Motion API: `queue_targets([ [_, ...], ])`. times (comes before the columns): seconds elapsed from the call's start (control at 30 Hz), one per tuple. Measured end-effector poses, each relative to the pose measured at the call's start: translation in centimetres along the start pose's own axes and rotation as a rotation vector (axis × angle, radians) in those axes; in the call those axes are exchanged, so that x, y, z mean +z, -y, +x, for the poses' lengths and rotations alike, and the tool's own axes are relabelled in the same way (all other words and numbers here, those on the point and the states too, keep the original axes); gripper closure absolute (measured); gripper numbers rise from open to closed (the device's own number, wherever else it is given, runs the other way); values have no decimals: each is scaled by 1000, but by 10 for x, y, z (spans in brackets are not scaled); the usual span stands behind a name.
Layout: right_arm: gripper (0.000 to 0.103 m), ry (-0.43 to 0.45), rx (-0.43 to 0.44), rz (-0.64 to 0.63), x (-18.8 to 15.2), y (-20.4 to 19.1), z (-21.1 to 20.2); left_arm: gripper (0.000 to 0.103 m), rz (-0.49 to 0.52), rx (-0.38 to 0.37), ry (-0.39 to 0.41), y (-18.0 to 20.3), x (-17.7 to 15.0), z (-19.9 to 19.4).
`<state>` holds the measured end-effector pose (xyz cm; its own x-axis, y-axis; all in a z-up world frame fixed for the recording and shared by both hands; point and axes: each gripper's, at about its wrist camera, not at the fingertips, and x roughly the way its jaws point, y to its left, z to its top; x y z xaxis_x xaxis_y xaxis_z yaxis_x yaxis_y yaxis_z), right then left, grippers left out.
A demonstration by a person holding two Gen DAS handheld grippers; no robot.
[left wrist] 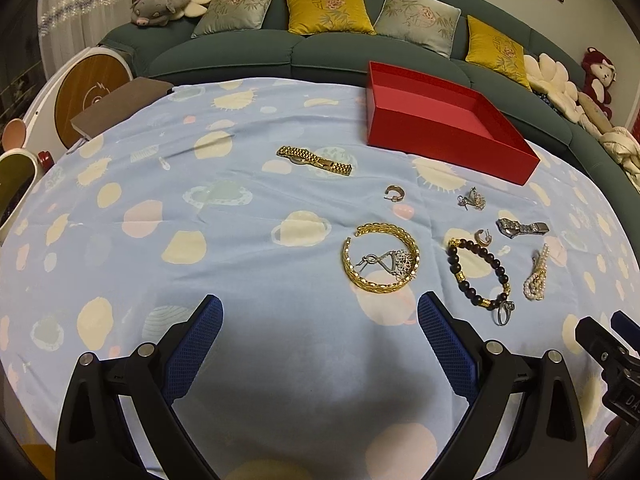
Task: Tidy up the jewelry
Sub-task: 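Grasp the twisted gold bangle with the left tool while the right tool grasps the pearl necklace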
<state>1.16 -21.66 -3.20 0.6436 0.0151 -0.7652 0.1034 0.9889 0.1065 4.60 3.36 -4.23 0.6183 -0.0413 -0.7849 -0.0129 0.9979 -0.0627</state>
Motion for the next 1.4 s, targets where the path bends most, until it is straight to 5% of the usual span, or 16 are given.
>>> queue_targets([
  [0.3, 5, -30, 21, -10, 8, -4, 19, 7, 54, -26, -12, 19, 4, 30],
  [0.6, 5, -46, 35, 3, 13, -5, 27, 7, 56, 23, -31, 29, 9, 53],
  [0.73, 5, -50, 40, 8, 14, -2, 28, 23, 75, 12, -17, 34, 10, 51],
  [1.0, 5, -57, 39, 24, 14, 3, 28, 32, 96, 8, -12, 41, 12, 52],
  [1.13, 5, -58, 40, 25, 14, 4, 29, 49, 108, 4, -4, 43, 14, 52],
  [1.4, 5, -56, 42, 21, 15, 4, 29, 49, 85, -30, -18, 38, 17, 48],
])
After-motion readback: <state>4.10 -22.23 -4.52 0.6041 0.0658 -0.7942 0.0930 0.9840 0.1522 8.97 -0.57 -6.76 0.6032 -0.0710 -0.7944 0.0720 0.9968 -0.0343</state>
